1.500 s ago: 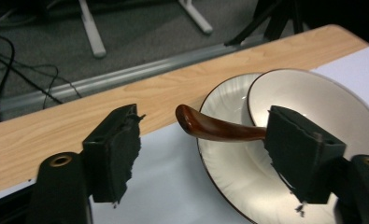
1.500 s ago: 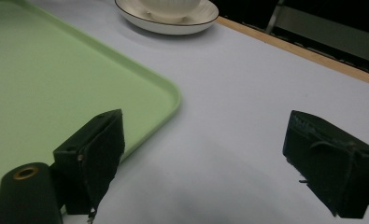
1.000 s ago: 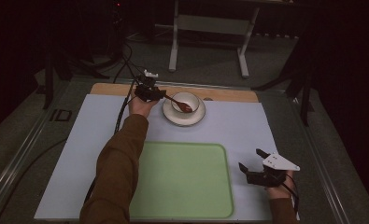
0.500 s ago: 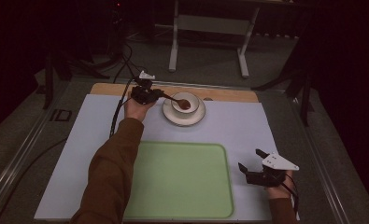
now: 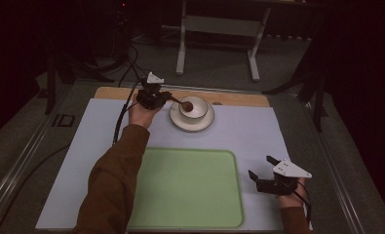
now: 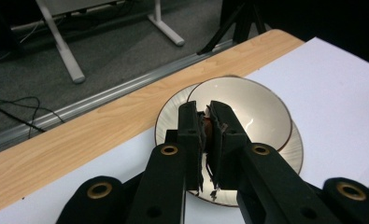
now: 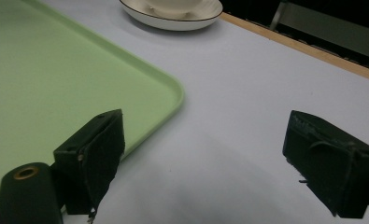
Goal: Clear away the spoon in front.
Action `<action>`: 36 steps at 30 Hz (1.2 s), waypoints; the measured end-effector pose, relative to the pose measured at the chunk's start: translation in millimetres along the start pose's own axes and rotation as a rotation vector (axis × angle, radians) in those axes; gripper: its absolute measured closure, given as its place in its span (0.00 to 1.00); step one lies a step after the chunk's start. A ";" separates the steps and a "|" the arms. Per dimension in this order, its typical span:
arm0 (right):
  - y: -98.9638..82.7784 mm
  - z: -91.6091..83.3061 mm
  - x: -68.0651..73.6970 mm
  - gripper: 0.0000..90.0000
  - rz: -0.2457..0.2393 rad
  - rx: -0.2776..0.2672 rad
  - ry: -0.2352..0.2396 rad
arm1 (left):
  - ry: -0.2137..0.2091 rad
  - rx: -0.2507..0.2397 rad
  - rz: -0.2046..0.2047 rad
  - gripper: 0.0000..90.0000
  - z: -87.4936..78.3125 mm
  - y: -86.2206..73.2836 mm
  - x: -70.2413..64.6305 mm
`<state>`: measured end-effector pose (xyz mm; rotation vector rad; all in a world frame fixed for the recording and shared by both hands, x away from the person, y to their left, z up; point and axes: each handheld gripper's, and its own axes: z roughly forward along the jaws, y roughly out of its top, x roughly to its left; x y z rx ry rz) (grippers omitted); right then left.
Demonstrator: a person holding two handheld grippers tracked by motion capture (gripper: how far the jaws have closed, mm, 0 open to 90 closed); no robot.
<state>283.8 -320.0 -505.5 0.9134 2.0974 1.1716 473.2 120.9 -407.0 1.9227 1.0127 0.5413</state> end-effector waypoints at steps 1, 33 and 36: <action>0.0 0.0 0.0 0.14 0.000 0.000 0.000 | 0.000 0.000 0.000 0.93 0.0 0.0 0.0; 0.4 -1.3 -0.1 0.14 0.007 -0.008 -0.005 | -0.016 -0.099 -0.008 0.93 -76.3 -8.7 -3.5; 0.6 -1.7 -0.2 0.14 0.006 -0.010 -0.007 | -0.012 -0.099 -0.009 0.93 -84.1 -12.0 -3.0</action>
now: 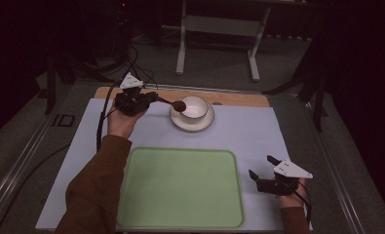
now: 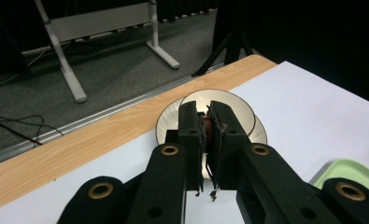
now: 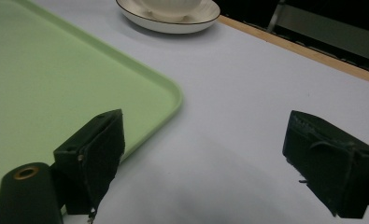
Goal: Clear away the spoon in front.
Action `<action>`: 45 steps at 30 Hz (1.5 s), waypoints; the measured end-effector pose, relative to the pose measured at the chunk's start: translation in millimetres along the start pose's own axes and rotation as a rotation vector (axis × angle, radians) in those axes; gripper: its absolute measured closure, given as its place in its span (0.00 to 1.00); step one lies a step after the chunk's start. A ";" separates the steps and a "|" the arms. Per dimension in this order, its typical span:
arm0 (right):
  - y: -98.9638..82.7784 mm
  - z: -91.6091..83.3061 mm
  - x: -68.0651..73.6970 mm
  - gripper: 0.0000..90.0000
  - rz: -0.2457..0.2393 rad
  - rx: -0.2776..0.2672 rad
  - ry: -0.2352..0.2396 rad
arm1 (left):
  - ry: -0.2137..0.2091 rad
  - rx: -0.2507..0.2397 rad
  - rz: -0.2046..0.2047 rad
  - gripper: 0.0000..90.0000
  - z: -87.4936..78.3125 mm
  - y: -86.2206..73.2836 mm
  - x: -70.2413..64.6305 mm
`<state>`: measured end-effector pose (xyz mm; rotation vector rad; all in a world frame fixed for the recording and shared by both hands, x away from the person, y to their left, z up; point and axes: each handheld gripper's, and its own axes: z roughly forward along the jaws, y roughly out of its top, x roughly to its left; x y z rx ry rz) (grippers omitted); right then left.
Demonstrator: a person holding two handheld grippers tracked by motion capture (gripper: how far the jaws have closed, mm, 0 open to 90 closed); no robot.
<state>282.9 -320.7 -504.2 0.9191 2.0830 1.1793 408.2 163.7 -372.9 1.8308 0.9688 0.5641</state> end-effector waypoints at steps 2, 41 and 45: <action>0.0 -0.1 0.1 0.14 0.001 -0.001 -0.001 | 0.008 0.001 0.002 0.93 -7.2 -1.8 0.3; 0.8 -3.3 0.2 0.14 0.009 -0.018 -0.015 | 0.121 0.031 0.018 0.93 -78.2 -43.8 1.7; 0.8 -3.5 0.2 0.14 0.008 -0.019 -0.015 | 0.123 0.033 0.009 0.93 -83.3 -51.9 2.4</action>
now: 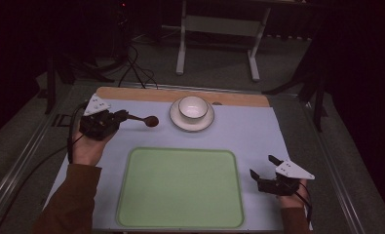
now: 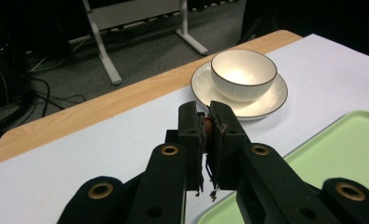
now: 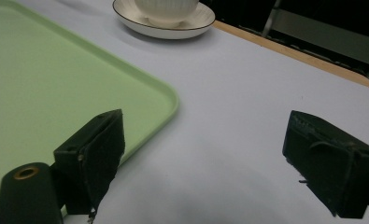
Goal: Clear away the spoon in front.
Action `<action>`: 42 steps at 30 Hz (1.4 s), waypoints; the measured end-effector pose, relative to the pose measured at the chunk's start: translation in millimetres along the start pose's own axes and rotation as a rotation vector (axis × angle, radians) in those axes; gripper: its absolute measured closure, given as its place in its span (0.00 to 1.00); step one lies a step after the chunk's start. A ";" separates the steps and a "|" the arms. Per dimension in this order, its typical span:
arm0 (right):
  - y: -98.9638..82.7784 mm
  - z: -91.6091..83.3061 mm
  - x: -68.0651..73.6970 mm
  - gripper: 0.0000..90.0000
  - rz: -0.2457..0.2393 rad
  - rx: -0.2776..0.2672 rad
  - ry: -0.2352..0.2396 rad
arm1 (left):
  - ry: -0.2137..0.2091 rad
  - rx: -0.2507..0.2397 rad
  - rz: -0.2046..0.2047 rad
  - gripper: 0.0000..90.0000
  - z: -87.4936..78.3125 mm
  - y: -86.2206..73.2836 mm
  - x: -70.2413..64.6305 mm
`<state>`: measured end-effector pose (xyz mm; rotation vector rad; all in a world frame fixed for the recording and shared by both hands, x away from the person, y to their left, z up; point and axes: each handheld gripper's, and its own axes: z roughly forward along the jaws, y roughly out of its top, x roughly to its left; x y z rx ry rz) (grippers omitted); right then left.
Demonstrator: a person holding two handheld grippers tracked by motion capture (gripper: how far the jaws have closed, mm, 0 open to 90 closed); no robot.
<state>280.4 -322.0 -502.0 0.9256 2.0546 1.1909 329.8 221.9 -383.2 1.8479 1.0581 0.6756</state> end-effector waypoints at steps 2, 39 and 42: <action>0.0 0.1 0.2 0.14 0.001 0.001 0.000 | 0.000 0.006 -0.007 0.93 -2.0 -4.6 1.1; -0.2 1.1 1.2 0.14 -0.006 0.013 0.004 | -0.025 0.085 -0.041 0.93 -38.4 -53.0 -2.5; -0.2 1.4 1.1 0.14 -0.006 0.013 0.004 | -0.020 0.097 -0.048 0.93 -39.5 -54.8 -0.6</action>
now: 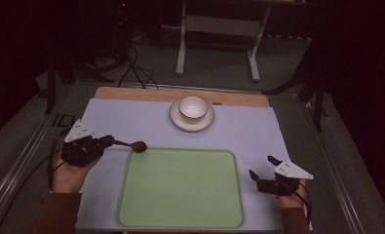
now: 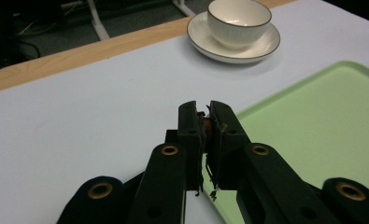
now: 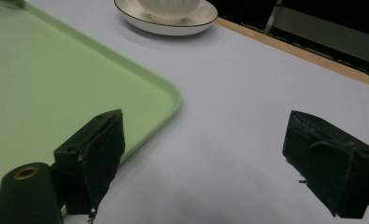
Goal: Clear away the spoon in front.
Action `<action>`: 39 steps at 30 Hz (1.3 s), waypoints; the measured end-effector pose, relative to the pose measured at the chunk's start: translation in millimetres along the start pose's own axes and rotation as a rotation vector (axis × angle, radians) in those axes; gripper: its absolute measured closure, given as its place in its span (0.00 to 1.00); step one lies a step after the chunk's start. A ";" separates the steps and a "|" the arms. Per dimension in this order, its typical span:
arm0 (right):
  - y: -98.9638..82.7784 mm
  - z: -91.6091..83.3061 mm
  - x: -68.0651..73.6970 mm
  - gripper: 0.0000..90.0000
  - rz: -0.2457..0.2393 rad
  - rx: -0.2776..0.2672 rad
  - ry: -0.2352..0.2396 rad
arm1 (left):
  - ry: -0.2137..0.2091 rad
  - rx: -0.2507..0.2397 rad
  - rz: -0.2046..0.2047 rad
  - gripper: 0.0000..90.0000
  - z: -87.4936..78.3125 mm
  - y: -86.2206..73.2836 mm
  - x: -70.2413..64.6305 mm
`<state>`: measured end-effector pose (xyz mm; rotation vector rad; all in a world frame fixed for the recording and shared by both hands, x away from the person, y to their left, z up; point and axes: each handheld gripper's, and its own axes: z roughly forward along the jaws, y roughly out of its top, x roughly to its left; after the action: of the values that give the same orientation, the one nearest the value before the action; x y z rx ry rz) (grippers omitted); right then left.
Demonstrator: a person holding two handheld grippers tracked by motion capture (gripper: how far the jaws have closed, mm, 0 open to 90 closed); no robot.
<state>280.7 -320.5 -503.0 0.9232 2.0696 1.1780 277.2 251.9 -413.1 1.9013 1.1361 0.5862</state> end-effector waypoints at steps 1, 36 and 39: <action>0.0 0.0 0.0 0.14 0.000 0.000 0.000 | -0.002 0.005 -0.002 0.93 0.2 -0.1 0.7; 0.0 -0.2 -0.5 0.14 0.002 -0.001 0.000 | 0.070 -0.024 -0.026 0.91 67.9 50.1 9.0; -0.1 0.2 -0.5 0.14 0.000 0.001 0.001 | 0.074 -0.012 -0.034 0.90 75.1 53.3 13.4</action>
<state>281.1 -320.9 -503.1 0.9229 2.0712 1.1781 364.3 219.1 -410.3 1.8598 1.2074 0.6483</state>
